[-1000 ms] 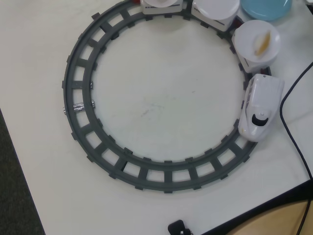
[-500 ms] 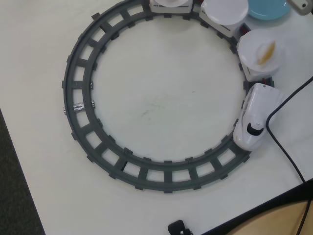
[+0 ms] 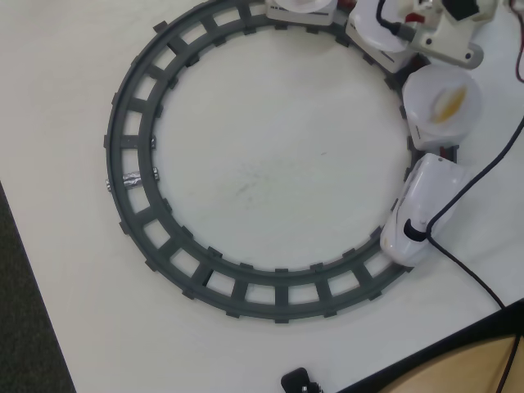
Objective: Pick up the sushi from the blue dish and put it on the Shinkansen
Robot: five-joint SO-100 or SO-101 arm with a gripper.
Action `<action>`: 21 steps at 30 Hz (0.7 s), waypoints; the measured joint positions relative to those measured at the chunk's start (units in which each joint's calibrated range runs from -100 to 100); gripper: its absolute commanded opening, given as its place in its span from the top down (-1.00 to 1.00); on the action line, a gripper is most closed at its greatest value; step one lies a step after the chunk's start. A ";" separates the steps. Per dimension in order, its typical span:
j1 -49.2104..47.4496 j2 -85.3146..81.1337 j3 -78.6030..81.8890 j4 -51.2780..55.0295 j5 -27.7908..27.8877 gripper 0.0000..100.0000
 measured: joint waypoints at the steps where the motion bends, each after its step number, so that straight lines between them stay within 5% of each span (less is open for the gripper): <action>1: -0.32 1.35 0.00 -0.52 0.00 0.95; 21: 1.81 5.64 0.18 -1.05 -0.05 0.95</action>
